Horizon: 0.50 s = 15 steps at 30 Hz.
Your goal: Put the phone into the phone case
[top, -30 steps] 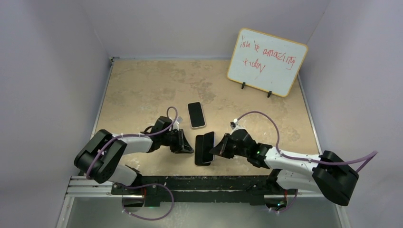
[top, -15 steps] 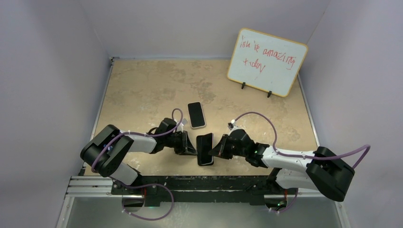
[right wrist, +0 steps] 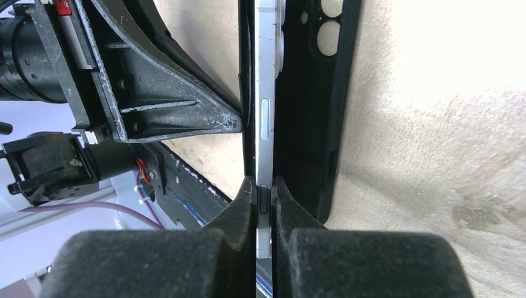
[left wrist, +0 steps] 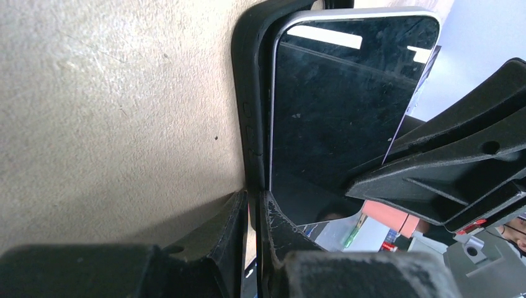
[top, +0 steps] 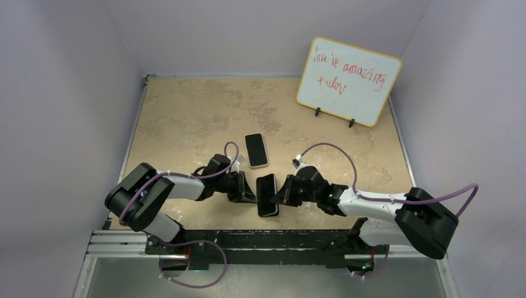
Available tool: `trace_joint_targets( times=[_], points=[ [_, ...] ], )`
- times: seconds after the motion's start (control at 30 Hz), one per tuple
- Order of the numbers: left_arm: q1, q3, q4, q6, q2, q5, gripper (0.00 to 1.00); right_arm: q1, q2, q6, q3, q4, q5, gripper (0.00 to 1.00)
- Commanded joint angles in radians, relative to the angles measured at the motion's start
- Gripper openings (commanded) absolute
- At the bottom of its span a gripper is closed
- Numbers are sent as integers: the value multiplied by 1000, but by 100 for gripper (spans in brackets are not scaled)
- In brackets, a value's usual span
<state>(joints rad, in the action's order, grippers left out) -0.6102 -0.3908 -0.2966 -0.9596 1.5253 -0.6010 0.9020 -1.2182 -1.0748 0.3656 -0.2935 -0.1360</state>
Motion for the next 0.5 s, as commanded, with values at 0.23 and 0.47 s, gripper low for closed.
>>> trace_joint_targets(
  times=[0.23, 0.47],
  points=[
    [-11, -54, 59, 29, -2, 59, 11, -11, -120, 66, 23, 6, -94, 0],
    [-12, -49, 68, 24, -24, 75, 12, -22, -158, 68, 12, -15, -99, 0]
  ],
)
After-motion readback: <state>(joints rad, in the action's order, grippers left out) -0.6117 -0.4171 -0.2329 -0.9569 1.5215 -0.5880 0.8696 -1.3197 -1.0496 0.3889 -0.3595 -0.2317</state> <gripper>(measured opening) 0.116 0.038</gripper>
